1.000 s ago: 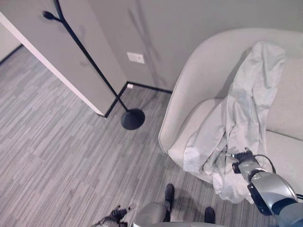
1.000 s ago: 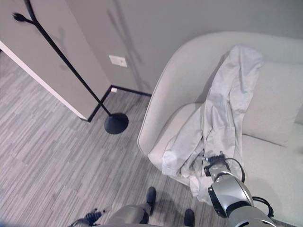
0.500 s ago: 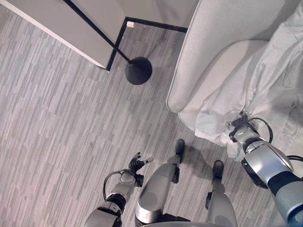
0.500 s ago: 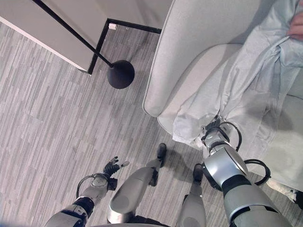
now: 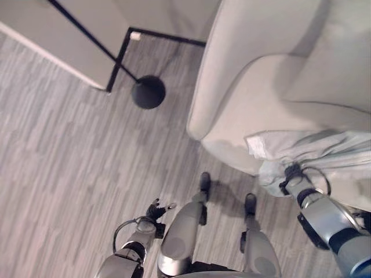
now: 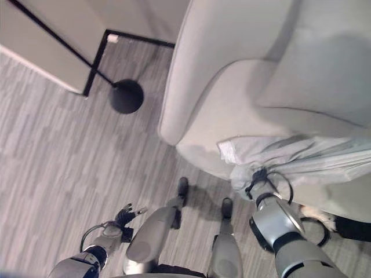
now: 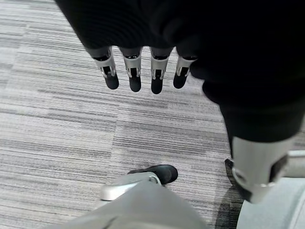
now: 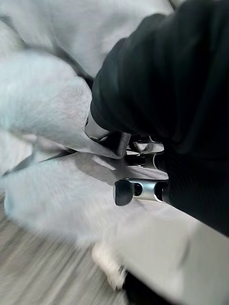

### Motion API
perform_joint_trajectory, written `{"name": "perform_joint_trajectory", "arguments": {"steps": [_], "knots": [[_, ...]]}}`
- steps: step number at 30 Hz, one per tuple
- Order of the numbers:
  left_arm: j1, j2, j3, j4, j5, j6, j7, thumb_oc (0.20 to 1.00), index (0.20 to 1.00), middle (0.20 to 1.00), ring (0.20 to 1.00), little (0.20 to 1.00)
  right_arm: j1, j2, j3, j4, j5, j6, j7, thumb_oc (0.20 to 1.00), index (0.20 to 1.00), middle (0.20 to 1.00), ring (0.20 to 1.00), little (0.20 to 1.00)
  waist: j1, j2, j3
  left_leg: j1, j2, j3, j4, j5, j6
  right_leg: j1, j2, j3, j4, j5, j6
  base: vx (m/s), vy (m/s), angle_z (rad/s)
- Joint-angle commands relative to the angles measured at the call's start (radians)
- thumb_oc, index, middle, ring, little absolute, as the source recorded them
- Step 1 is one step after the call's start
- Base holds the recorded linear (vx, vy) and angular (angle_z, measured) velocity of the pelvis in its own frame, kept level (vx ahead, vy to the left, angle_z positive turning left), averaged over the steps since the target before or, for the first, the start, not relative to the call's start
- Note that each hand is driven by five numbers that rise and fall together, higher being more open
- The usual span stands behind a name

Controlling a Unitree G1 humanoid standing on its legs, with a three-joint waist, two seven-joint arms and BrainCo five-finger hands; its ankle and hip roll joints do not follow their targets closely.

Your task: Hang the clothes on the sofa on the clothes rack.

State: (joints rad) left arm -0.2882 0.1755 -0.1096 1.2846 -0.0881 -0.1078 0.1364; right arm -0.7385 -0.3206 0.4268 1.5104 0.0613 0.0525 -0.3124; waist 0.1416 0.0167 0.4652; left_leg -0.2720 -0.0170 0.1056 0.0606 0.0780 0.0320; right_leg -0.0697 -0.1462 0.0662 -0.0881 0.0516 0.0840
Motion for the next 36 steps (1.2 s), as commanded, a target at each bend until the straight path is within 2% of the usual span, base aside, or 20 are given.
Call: {"name": "perform_joint_trajectory", "arguments": {"steps": [1,2,5,6,9,10,12,15,24,36], "knots": [[0.011,-0.043,-0.047,0.037,0.028,-0.008,0.025,1.000,1.000,1.000,1.000,1.000,0.004,0.049,-0.001,-0.028,0.034,-0.042,0.039,1.000,1.000,1.000,1.000,1.000,0.024,0.078,-0.094,-0.055,0.062,-0.123,-0.015,-0.008,-0.117,0.100,-0.018,-0.022,0.001,-0.028,-0.057,0.07,-0.025,-0.20],[0.016,-0.026,-0.052,0.072,0.025,-0.005,0.026,1.000,1.000,1.000,1.000,1.000,0.092,0.066,-0.038,-0.105,0.021,-0.057,0.057,1.000,1.000,1.000,1.000,1.000,0.001,0.053,-0.157,0.006,0.051,-0.110,-0.059,-0.013,-0.089,0.115,-0.010,-0.028,0.001,-0.035,-0.062,0.10,-0.041,-0.10],[0.028,-0.007,-0.055,0.100,0.026,0.004,0.027,1.000,1.000,1.000,1.000,1.000,0.191,0.069,-0.049,-0.177,-0.031,-0.060,0.080,1.000,1.000,1.000,1.000,1.000,-0.026,0.031,-0.221,0.076,0.041,-0.100,-0.113,-0.012,-0.073,0.134,-0.004,-0.027,0.001,-0.028,-0.063,0.09,-0.063,-0.03],[0.038,0.010,-0.060,0.113,0.036,0.013,0.028,1.000,1.000,1.000,1.000,1.000,0.269,0.059,-0.059,-0.227,-0.079,-0.062,0.097,1.000,1.000,1.000,1.000,1.000,-0.051,0.020,-0.274,0.116,0.037,-0.094,-0.148,-0.004,-0.066,0.147,0.008,-0.019,0.001,-0.017,-0.063,0.06,-0.058,-0.09],[0.041,0.010,-0.065,0.115,0.040,0.016,0.027,1.000,1.000,1.000,1.000,1.000,0.297,0.060,-0.070,-0.227,-0.083,-0.060,0.099,1.000,1.000,1.000,1.000,1.000,-0.058,0.016,-0.290,0.123,0.034,-0.093,-0.148,-0.007,-0.064,0.153,0.010,-0.019,0.001,-0.015,-0.062,0.00,-0.049,-0.03],[0.047,0.012,-0.076,0.121,0.049,0.022,0.028,1.000,1.000,1.000,1.000,1.000,0.351,0.066,-0.091,-0.237,-0.090,-0.060,0.108,1.000,1.000,1.000,1.000,1.000,-0.073,0.008,-0.321,0.128,0.032,-0.086,-0.148,-0.009,-0.063,0.161,0.016,-0.020,0.001,-0.010,-0.062,-0.01,-0.046,0.00],[0.047,0.012,-0.077,0.121,0.049,0.022,0.028,1.000,1.000,1.000,1.000,1.000,0.352,0.065,-0.091,-0.237,-0.090,-0.060,0.108,1.000,1.000,1.000,1.000,1.000,-0.073,0.008,-0.322,0.127,0.032,-0.086,-0.148,-0.009,-0.063,0.160,0.016,-0.020,0.001,-0.011,-0.062,-0.02,-0.047,-0.03],[0.063,0.010,-0.097,0.118,0.068,0.030,0.026,1.000,1.000,1.000,1.000,1.000,0.460,0.053,-0.150,-0.247,-0.086,-0.071,0.110,1.000,1.000,1.000,1.000,1.000,-0.102,-0.001,-0.377,0.157,0.037,-0.084,-0.148,-0.007,-0.058,0.175,0.038,-0.020,0.006,-0.001,-0.061,-0.07,-0.124,0.02],[0.103,0.003,-0.098,0.145,0.090,0.042,0.018,1.000,1.000,1.000,1.000,1.000,0.502,0.054,-0.205,-0.237,-0.060,-0.075,0.120,1.000,1.000,1.000,1.000,1.000,-0.106,-0.011,-0.430,0.175,0.039,-0.093,-0.148,-0.007,-0.056,0.178,0.051,-0.016,0.013,0.007,-0.062,-0.02,-0.036,-0.01],[0.119,-0.003,-0.098,0.147,0.107,0.037,0.023,1.000,1.000,1.000,1.000,1.000,0.487,0.074,-0.186,-0.199,-0.068,-0.079,0.126,1.000,1.000,1.000,1.000,1.000,-0.096,0.003,-0.438,0.169,0.027,-0.102,-0.148,-0.015,-0.066,0.174,0.049,-0.021,0.032,0.012,-0.063,0.01,0.013,0.02]]}}
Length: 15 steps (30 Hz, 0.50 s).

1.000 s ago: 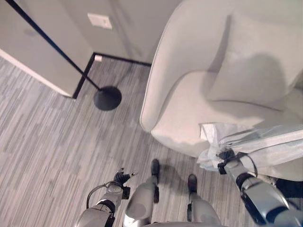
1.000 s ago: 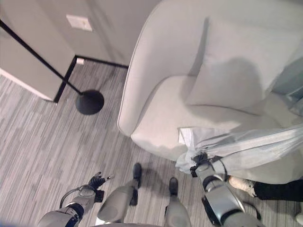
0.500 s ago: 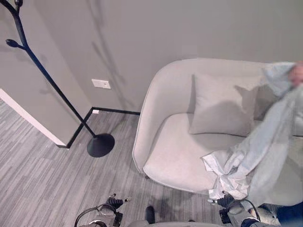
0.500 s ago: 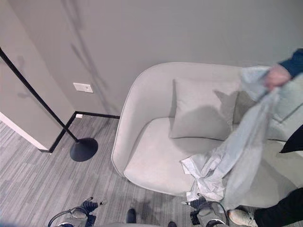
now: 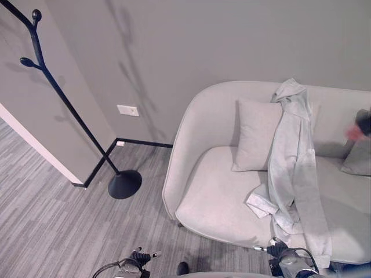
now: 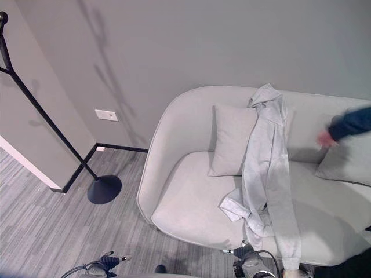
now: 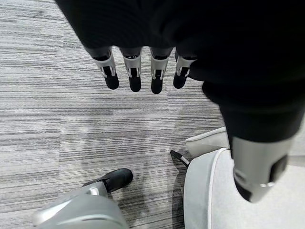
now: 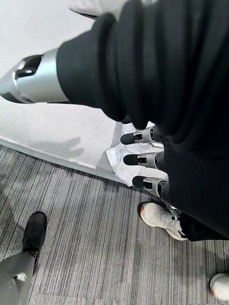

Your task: Hang the clothes on the sofa on the clothes rack.

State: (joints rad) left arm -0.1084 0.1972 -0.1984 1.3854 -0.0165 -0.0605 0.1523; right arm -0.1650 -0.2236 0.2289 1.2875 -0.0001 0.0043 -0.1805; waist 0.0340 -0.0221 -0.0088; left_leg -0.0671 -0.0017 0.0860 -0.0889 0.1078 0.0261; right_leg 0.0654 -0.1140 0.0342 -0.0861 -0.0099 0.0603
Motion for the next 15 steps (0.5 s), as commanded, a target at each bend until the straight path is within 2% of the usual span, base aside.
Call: {"name": "perform_joint_trajectory", "arguments": {"steps": [1,4,9,11,12,13,15], "knots": [[-0.061,-0.026,-0.009,0.046,0.034,-0.011,0.007,1.000,1.000,1.000,1.000,1.000,-0.089,-0.025,0.013,0.026,-0.006,-0.029,-0.008,1.000,1.000,1.000,1.000,1.000,0.013,0.044,0.039,-0.035,0.011,-0.082,0.002,-0.045,-0.060,0.039,0.017,0.012,0.031,0.072,-0.039,0.02,0.025,0.03],[-0.061,-0.026,-0.009,0.046,0.034,-0.011,0.007,1.000,1.000,1.000,1.000,1.000,-0.089,-0.025,0.013,0.027,-0.006,-0.029,-0.008,1.000,1.000,1.000,1.000,1.000,0.013,0.045,0.040,-0.034,0.011,-0.082,0.002,-0.045,-0.060,0.040,0.017,0.012,0.031,0.072,-0.039,0.01,0.016,0.06],[-0.060,-0.038,-0.011,0.047,0.041,-0.011,-0.002,1.000,1.000,1.000,1.000,1.000,-0.111,-0.087,-0.026,0.070,0.020,-0.028,-0.047,1.000,1.000,1.000,1.000,1.000,0.010,0.061,0.067,-0.006,0.014,-0.053,0.002,-0.054,-0.064,0.065,-0.004,-0.015,0.040,0.072,-0.037,0.10,0.076,0.08],[-0.056,-0.031,-0.019,0.048,0.048,-0.012,-0.006,1.000,1.000,1.000,1.000,1.000,-0.120,-0.109,-0.043,0.066,0.025,-0.027,-0.060,1.000,1.000,1.000,1.000,1.000,0.019,0.061,0.070,0.001,0.011,-0.039,0.002,-0.056,-0.057,0.068,-0.013,-0.038,0.111,0.064,-0.042,0.13,0.073,0.01],[-0.053,-0.029,-0.018,0.047,0.050,-0.011,-0.006,1.000,1.000,1.000,1.000,1.000,-0.140,-0.123,-0.048,0.054,0.027,-0.029,-0.067,1.000,1.000,1.000,1.000,1.000,0.022,0.070,0.079,0.008,0.021,-0.031,0.002,-0.055,-0.059,0.051,-0.015,-0.070,0.175,0.066,-0.041,0.09,0.059,-0.05],[-0.053,-0.029,-0.018,0.047,0.050,-0.012,-0.006,1.000,1.000,1.000,1.000,1.000,-0.140,-0.124,-0.048,0.054,0.027,-0.028,-0.067,1.000,1.000,1.000,1.000,1.000,0.024,0.070,0.081,0.010,0.021,-0.030,0.002,-0.056,-0.058,0.049,-0.015,-0.068,0.180,0.064,-0.041,0.07,0.057,-0.18],[-0.065,-0.021,-0.019,0.054,0.059,-0.012,-0.007,1.000,1.000,1.000,1.000,1.000,-0.191,-0.156,-0.045,-0.007,0.017,-0.024,-0.078,1.000,1.000,1.000,1.000,1.000,0.011,0.112,0.127,0.066,0.071,-0.008,0.002,-0.063,-0.071,-0.002,-0.020,-0.127,0.322,0.053,-0.030,0.15,-0.024,-0.52]]}}
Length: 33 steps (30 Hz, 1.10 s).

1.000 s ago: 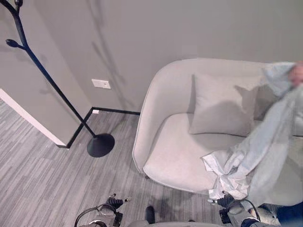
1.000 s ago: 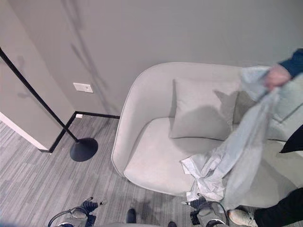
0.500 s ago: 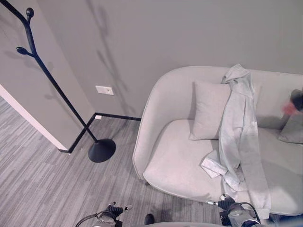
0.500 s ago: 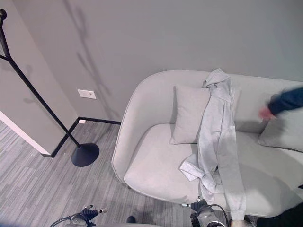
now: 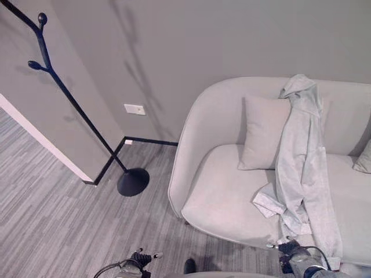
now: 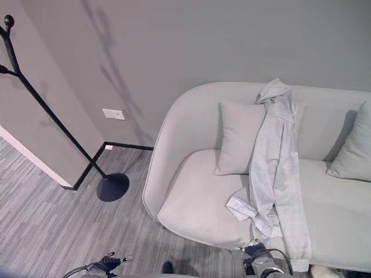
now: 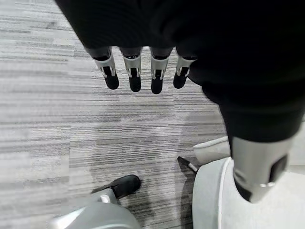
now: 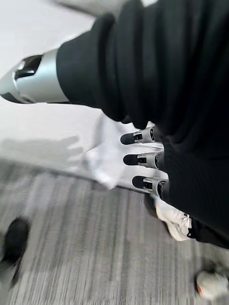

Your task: Hang the clothes on the sofa on the clothes rack.

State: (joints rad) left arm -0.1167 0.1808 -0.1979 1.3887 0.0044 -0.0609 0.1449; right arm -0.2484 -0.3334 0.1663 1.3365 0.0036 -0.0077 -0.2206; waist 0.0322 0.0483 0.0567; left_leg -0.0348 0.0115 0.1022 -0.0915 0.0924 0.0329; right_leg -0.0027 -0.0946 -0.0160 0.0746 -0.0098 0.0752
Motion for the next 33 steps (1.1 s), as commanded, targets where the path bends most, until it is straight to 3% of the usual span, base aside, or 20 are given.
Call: {"name": "perform_joint_trajectory", "arguments": {"steps": [1,3,4,6,7,8,10,11,13,16,18,19,21,22,23,24,26,27,28,33], "knots": [[-0.062,0.003,-0.004,0.055,0.029,-0.007,0.001,1.000,1.000,1.000,1.000,1.000,-0.128,-0.045,0.018,-0.083,0.010,-0.006,-0.040,1.000,1.000,1.000,1.000,1.000,0.023,0.045,0.078,0.055,0.088,-0.002,0.004,-0.045,-0.095,0.092,-0.125,-0.130,0.127,0.040,-0.044,0.14,-0.104,-0.79],[-0.067,0.002,0.006,0.054,0.026,-0.005,0.000,1.000,1.000,1.000,1.000,1.000,-0.128,-0.043,0.010,-0.092,0.010,-0.005,-0.042,1.000,1.000,1.000,1.000,1.000,0.027,0.044,0.078,0.055,0.099,-0.004,0.004,-0.046,-0.102,0.105,-0.159,-0.143,0.094,0.039,-0.050,0.05,-0.224,-0.84],[-0.086,0.007,0.025,0.047,0.013,-0.003,0.000,1.000,1.000,1.000,1.000,1.000,-0.137,-0.051,0.003,-0.104,0.006,-0.003,-0.050,1.000,1.000,1.000,1.000,1.000,0.032,0.036,0.066,0.052,0.130,-0.021,0.004,-0.048,-0.116,0.118,-0.260,-0.132,-0.022,0.050,-0.047,0.09,-0.383,-0.66],[-0.091,0.005,0.030,0.040,0.008,-0.005,-0.001,1.000,1.000,1.000,1.000,1.000,-0.145,-0.058,0.005,-0.101,0.006,0.000,-0.053,1.000,1.000,1.000,1.000,1.000,0.030,0.035,0.062,0.047,0.142,-0.024,0.004,-0.049,-0.120,0.109,-0.299,-0.122,-0.058,0.053,-0.043,0.12,-0.365,-0.50],[-0.095,0.008,0.022,0.035,-0.001,-0.008,0.004,1.000,1.000,1.000,1.000,1.000,-0.144,-0.079,0.025,-0.068,0.010,0.001,-0.059,1.000,1.000,1.000,1.000,1.000,0.016,0.020,0.054,0.048,0.163,-0.058,0.004,-0.058,-0.113,0.070,-0.347,-0.004,-0.094,0.072,-0.039,0.12,-0.306,-0.32],[-0.095,0.008,0.022,0.035,-0.001,-0.008,0.004,1.000,1.000,1.000,1.000,1.000,-0.144,-0.079,0.025,-0.067,0.010,0.000,-0.059,1.000,1.000,1.000,1.000,1.000,0.018,0.019,0.053,0.047,0.163,-0.055,0.004,-0.058,-0.112,0.067,-0.347,-0.001,-0.093,0.072,-0.039,0.12,-0.422,-0.10],[-0.101,0.020,0.036,0.015,-0.016,-0.014,0.008,1.000,1.000,1.000,1.000,1.000,-0.122,-0.095,0.014,-0.018,0.042,-0.008,-0.070,1.000,1.000,1.000,1.000,1.000,0.029,-0.040,0.036,0.023,0.191,-0.082,0.004,-0.051,-0.114,0.086,-0.318,0.051,-0.078,0.085,-0.015,0.03,-0.544,0.23],[-0.088,0.022,0.043,0.013,-0.020,-0.013,0.011,1.000,1.000,1.000,1.000,1.000,-0.124,-0.099,0.023,-0.011,0.042,-0.016,-0.073,1.000,1.000,1.000,1.000,1.000,0.040,-0.047,0.031,0.012,0.220,-0.093,0.004,-0.044,-0.113,0.084,-0.292,0.048,-0.058,0.071,-0.010,0.01,-0.647,0.55],[-0.078,0.010,0.060,0.004,-0.027,-0.013,0.011,1.000,1.000,1.000,1.000,1.000,-0.126,-0.113,0.030,-0.010,0.039,-0.017,-0.075,1.000,1.000,1.000,1.000,1.000,0.044,-0.038,0.034,-0.003,0.253,-0.107,0.004,-0.029,-0.109,0.082,-0.250,0.052,-0.034,0.057,-0.007,-0.03,-0.345,0.43],[-0.059,-0.046,0.096,-0.016,-0.036,-0.011,0.006,1.000,1.000,1.000,1.000,1.000,-0.119,-0.187,0.039,0.057,0.046,-0.022,-0.103,1.000,1.000,1.000,1.000,1.000,0.037,-0.032,0.059,-0.053,0.326,-0.095,0.004,0.001,-0.094,0.120,-0.119,0.007,-0.048,0.048,-0.002,-0.05,-0.542,0.13],[-0.053,-0.054,0.089,-0.013,-0.033,-0.012,0.006,1.000,1.000,1.000,1.000,1.000,-0.110,-0.197,0.030,0.075,0.067,-0.031,-0.109,1.000,1.000,1.000,1.000,1.000,0.031,-0.040,0.070,-0.057,0.324,-0.065,0.004,-0.006,-0.092,0.138,-0.105,-0.009,-0.064,0.052,-0.005,-0.04,-0.425,0.64],[-0.047,-0.053,0.090,-0.015,-0.032,-0.010,-0.001,1.000,1.000,1.000,1.000,1.000,-0.079,-0.210,0.001,0.090,0.098,-0.037,-0.108,1.000,1.000,1.000,1.000,1.000,0.024,-0.055,0.092,-0.065,0.292,0.018,0.004,-0.010,-0.096,0.168,-0.088,-0.047,-0.089,0.070,-0.011,0.00,-0.323,0.50],[-0.023,-0.048,0.113,0.011,-0.025,-0.010,-0.005,1.000,1.000,1.000,1.000,1.000,-0.080,-0.201,0.007,0.094,0.095,-0.034,-0.098,1.000,1.000,1.000,1.000,1.000,0.037,-0.046,0.087,-0.018,0.236,-0.028,0.016,0.005,-0.094,0.174,-0.058,-0.038,-0.120,0.082,-0.023,0.02,-0.280,0.70],[-0.023,-0.048,0.114,0.011,-0.024,-0.011,-0.005,1.000,1.000,1.000,1.000,1.000,-0.080,-0.200,0.007,0.094,0.095,-0.034,-0.098,1.000,1.000,1.000,1.000,1.000,0.037,-0.047,0.090,-0.014,0.236,-0.027,0.016,0.003,-0.094,0.178,-0.059,-0.037,-0.121,0.082,-0.023,0.06,-0.236,0.38],[-0.016,-0.045,0.125,0.044,-0.022,-0.010,-0.002,1.000,1.000,1.000,1.000,1.000,-0.111,-0.176,0.038,0.089,0.076,-0.032,-0.095,1.000,1.000,1.000,1.000,1.000,0.061,-0.046,0.074,-0.009,0.165,-0.083,0.045,-0.007,-0.093,0.171,-0.035,-0.014,-0.140,0.082,-0.034,0.06,-0.224,-0.15],[-0.014,-0.045,0.125,0.049,-0.023,-0.011,0.001,1.000,1.000,1.000,1.000,1.000,-0.126,-0.168,0.048,0.085,0.072,-0.032,-0.094,1.000,1.000,1.000,1.000,1.000,0.070,-0.042,0.064,-0.028,0.130,-0.092,0.047,-0.007,-0.091,0.170,-0.022,-0.007,-0.153,0.082,-0.039,0.07,-0.270,-0.33],[-0.008,-0.049,0.113,0.055,-0.024,-0.010,0.000,1.000,1.000,1.000,1.000,1.000,-0.157,-0.155,0.072,0.077,0.057,-0.026,-0.090,1.000,1.000,1.000,1.000,1.000,0.095,-0.030,0.048,-0.055,0.061,-0.091,0.026,-0.002,-0.080,0.178,0.000,-0.003,-0.162,0.071,-0.043,0.05,-0.115,-0.43],[-0.008,-0.049,0.113,0.055,-0.024,-0.010,0.000,1.000,1.000,1.000,1.000,1.000,-0.157,-0.155,0.073,0.077,0.057,-0.026,-0.090,1.000,1.000,1.000,1.000,1.000,0.095,-0.031,0.048,-0.055,0.059,-0.091,0.027,-0.003,-0.079,0.178,-0.002,-0.003,-0.162,0.070,-0.043,0.09,-0.104,-0.38],[-0.008,-0.047,0.097,0.058,-0.017,-0.010,0.000,1.000,1.000,1.000,1.000,1.000,-0.196,-0.147,0.103,0.064,0.046,-0.024,-0.091,1.000,1.000,1.000,1.000,1.000,0.122,-0.029,0.058,-0.121,0.002,-0.077,0.027,-0.011,-0.075,0.200,0.008,0.000,-0.162,0.057,-0.052,0.11,-0.058,-0.12],[0.014,-0.032,0.071,0.070,-0.002,-0.009,0.000,1.000,1.000,1.000,1.000,1.000,-0.314,-0.116,0.162,0.028,0.034,-0.019,-0.085,1.000,1.000,1.000,1.000,1.000,0.146,-0.007,0.044,-0.084,0.005,-0.111,0.016,0.004,-0.070,0.225,0.002,0.017,-0.162,0.070,-0.055,0.15,0.044,-0.30]]}}
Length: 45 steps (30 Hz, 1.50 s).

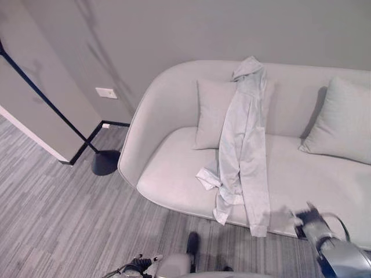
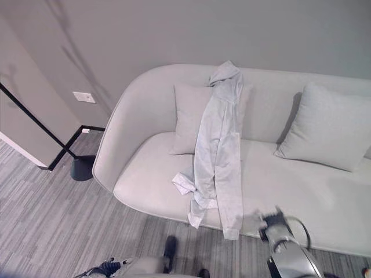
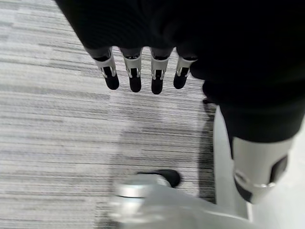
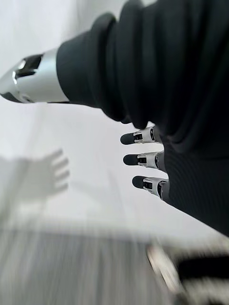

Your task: Hang the clothes on the sofa on the clothes rack.

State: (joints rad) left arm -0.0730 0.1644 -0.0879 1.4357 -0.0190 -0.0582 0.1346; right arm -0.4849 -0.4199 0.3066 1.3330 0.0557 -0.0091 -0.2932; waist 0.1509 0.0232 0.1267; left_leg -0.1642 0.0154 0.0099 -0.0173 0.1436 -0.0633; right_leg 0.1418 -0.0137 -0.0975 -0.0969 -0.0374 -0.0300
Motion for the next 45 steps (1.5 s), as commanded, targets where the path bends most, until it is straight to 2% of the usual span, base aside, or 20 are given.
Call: {"name": "perform_joint_trajectory", "arguments": {"steps": [1,4,5,12,13,14,16,17,19,21,23,25,28,33,36,41,42,43,44,45], "knots": [[-0.031,-0.014,-0.038,0.019,0.020,-0.012,0.010,1.000,1.000,1.000,1.000,1.000,-0.099,-0.023,0.033,0.039,-0.016,-0.018,-0.012,1.000,1.000,1.000,1.000,1.000,0.031,0.019,-0.030,0.050,-0.001,-0.019,-0.059,-0.050,0.026,0.080,-0.084,0.096,0.010,0.095,0.051,0.17,0.063,-0.29],[-0.031,-0.014,-0.038,0.019,0.020,-0.012,0.010,1.000,1.000,1.000,1.000,1.000,-0.099,-0.023,0.033,0.039,-0.016,-0.018,-0.012,1.000,1.000,1.000,1.000,1.000,0.031,0.019,-0.030,0.050,-0.001,-0.019,-0.059,-0.050,0.027,0.080,-0.084,0.096,0.010,0.095,0.051,0.06,0.042,0.10],[-0.045,-0.018,-0.046,-0.011,0.022,-0.013,0.013,1.000,1.000,1.000,1.000,1.000,-0.166,-0.003,0.066,0.079,-0.004,-0.016,-0.013,1.000,1.000,1.000,1.000,1.000,0.041,0.027,-0.032,0.051,-0.001,-0.019,-0.058,-0.052,0.024,0.074,-0.099,0.092,0.010,0.088,0.053,0.17,0.178,0.19],[-0.073,-0.034,-0.095,-0.064,0.036,-0.016,0.011,1.000,1.000,1.000,1.000,1.000,-0.302,0.037,0.162,0.198,0.016,0.004,0.001,1.000,1.000,1.000,1.000,1.000,0.071,0.052,0.026,0.014,0.006,-0.021,-0.021,-0.051,0.022,0.058,-0.121,0.080,0.010,0.066,0.061,0.02,0.124,0.10],[-0.083,-0.044,-0.108,-0.080,0.042,-0.018,0.009,1.000,1.000,1.000,1.000,1.000,-0.363,0.034,0.197,0.242,0.019,0.019,0.003,1.000,1.000,1.000,1.000,1.000,0.085,0.060,0.075,-0.017,0.007,-0.021,0.015,-0.059,0.018,0.057,-0.132,0.077,0.010,0.055,0.063,-0.08,0.086,0.10],[-0.086,-0.044,-0.106,-0.080,0.042,-0.018,0.009,1.000,1.000,1.000,1.000,1.000,-0.367,0.034,0.198,0.245,0.020,0.018,0.003,1.000,1.000,1.000,1.000,1.000,0.085,0.064,0.075,-0.028,0.011,-0.022,0.022,-0.053,0.019,0.050,-0.127,0.079,0.010,0.063,0.063,-0.09,0.117,0.09],[-0.099,-0.054,-0.116,-0.098,0.052,-0.019,0.009,1.000,1.000,1.000,1.000,1.000,-0.437,0.022,0.219,0.279,0.026,0.031,-0.006,1.000,1.000,1.000,1.000,1.000,0.094,0.078,0.127,-0.058,0.013,-0.020,0.058,-0.063,0.014,0.046,-0.137,0.075,0.010,0.055,0.066,-0.08,0.070,0.04],[-0.099,-0.054,-0.116,-0.098,0.052,-0.019,0.009,1.000,1.000,1.000,1.000,1.000,-0.437,0.022,0.219,0.279,0.026,0.031,-0.006,1.000,1.000,1.000,1.000,1.000,0.094,0.079,0.127,-0.058,0.013,-0.021,0.059,-0.063,0.014,0.046,-0.137,0.075,0.010,0.055,0.066,-0.15,0.091,0.00],[-0.120,-0.057,-0.130,-0.125,0.063,-0.022,0.012,1.000,1.000,1.000,1.000,1.000,-0.536,-0.012,0.237,0.318,0.037,0.045,-0.023,1.000,1.000,1.000,1.000,1.000,0.107,0.097,0.198,-0.101,0.018,-0.021,0.098,-0.065,0.010,0.034,-0.141,0.082,0.010,0.059,0.067,-0.15,0.091,0.00],[-0.134,-0.060,-0.141,-0.131,0.064,-0.025,0.014,1.000,1.000,1.000,1.000,1.000,-0.577,-0.026,0.256,0.335,0.033,0.052,-0.034,1.000,1.000,1.000,1.000,1.000,0.116,0.105,0.235,-0.128,0.019,-0.020,0.120,-0.067,0.007,0.021,-0.146,0.087,0.010,0.064,0.066,-0.06,0.077,0.03],[-0.136,-0.061,-0.141,-0.130,0.064,-0.025,0.014,1.000,1.000,1.000,1.000,1.000,-0.579,-0.026,0.257,0.337,0.034,0.051,-0.034,1.000,1.000,1.000,1.000,1.000,0.116,0.106,0.237,-0.130,0.020,-0.020,0.123,-0.068,0.007,0.020,-0.146,0.088,0.010,0.065,0.066,-0.03,0.055,-0.01],[-0.170,-0.067,-0.163,-0.145,0.057,-0.033,0.021,1.000,1.000,1.000,1.000,1.000,-0.626,-0.071,0.280,0.367,0.060,0.073,-0.045,1.000,1.000,1.000,1.000,1.000,0.140,0.117,0.304,-0.198,0.022,-0.029,0.167,-0.072,0.002,-0.010,-0.155,0.095,0.010,0.074,0.065,-0.05,0.141,-0.06],[-0.186,-0.064,-0.168,-0.160,0.047,-0.039,0.028,1.000,1.000,1.000,1.000,1.000,-0.636,-0.093,0.272,0.367,0.087,0.075,-0.061,1.000,1.000,1.000,1.000,1.000,0.151,0.124,0.340,-0.231,0.025,-0.030,0.179,-0.072,0.002,-0.030,-0.161,0.094,0.010,0.076,0.066,0.00,0.109,0.01],[-0.200,-0.063,-0.172,-0.154,0.036,-0.041,0.036,1.000,1.000,1.000,1.000,1.000,-0.650,-0.086,0.257,0.367,0.127,0.065,-0.081,1.000,1.000,1.000,1.000,1.000,0.163,0.125,0.362,-0.261,0.027,-0.028,0.205,-0.077,0.001,-0.041,-0.168,0.096,0.010,0.083,0.067,0.02,0.091,-0.08],[-0.202,-0.067,-0.145,-0.125,0.022,-0.048,0.043,1.000,1.000,1.000,1.000,1.000,-0.654,-0.027,0.270,0.331,0.115,0.051,-0.096,1.000,1.000,1.000,1.000,1.000,0.172,0.123,0.384,-0.292,0.035,-0.027,0.242,-0.073,-0.003,-0.056,-0.184,0.098,0.010,0.098,0.067,0.05,0.131,0.00],[-0.220,-0.063,-0.142,-0.141,0.019,-0.054,0.057,1.000,1.000,1.000,1.000,1.000,-0.699,-0.008,0.280,0.324,0.103,0.060,-0.104,1.000,1.000,1.000,1.000,1.000,0.186,0.116,0.393,-0.338,0.044,-0.025,0.258,-0.073,-0.004,-0.082,-0.190,0.093,0.010,0.100,0.062,0.00,0.077,-0.08],[-0.219,-0.063,-0.138,-0.148,0.009,-0.060,0.062,1.000,1.000,1.000,1.000,1.000,-0.700,0.000,0.295,0.331,0.100,0.069,-0.086,0.953,0.953,0.953,0.953,0.953,0.193,0.115,0.393,-0.358,0.047,-0.024,0.265,-0.073,-0.004,-0.089,-0.193,0.093,0.010,0.101,0.062,0.01,0.053,-0.03],[-0.220,-0.063,-0.137,-0.148,0.009,-0.060,0.062,1.000,1.000,1.000,1.000,1.000,-0.702,0.000,0.295,0.332,0.101,0.068,-0.086,0.953,0.953,0.953,0.953,0.953,0.193,0.115,0.393,-0.360,0.048,-0.024,0.267,-0.074,-0.004,-0.091,-0.192,0.093,0.010,0.102,0.062,0.01,0.053,-0.06],[-0.220,-0.063,-0.137,-0.148,0.009,-0.060,0.062,1.000,1.000,1.000,1.000,1.000,-0.702,0.000,0.295,0.332,0.101,0.068,-0.086,0.539,0.539,0.539,0.539,0.539,0.193,0.115,0.393,-0.360,0.048,-0.024,0.268,-0.074,-0.004,-0.091,-0.192,0.093,0.010,0.102,0.062,0.02,0.020,-0.05],[-0.218,-0.060,-0.138,-0.156,0.014,-0.063,0.061,1.000,1.000,1.000,1.000,1.000,-0.676,0.035,0.325,0.353,0.082,0.085,-0.023,0.200,0.200,0.200,0.200,0.200,0.202,0.110,0.393,-0.374,0.052,-0.028,0.279,-0.081,-0.010,-0.093,-0.194,0.090,0.010,0.104,0.063,0.02,0.023,-0.04]]}}
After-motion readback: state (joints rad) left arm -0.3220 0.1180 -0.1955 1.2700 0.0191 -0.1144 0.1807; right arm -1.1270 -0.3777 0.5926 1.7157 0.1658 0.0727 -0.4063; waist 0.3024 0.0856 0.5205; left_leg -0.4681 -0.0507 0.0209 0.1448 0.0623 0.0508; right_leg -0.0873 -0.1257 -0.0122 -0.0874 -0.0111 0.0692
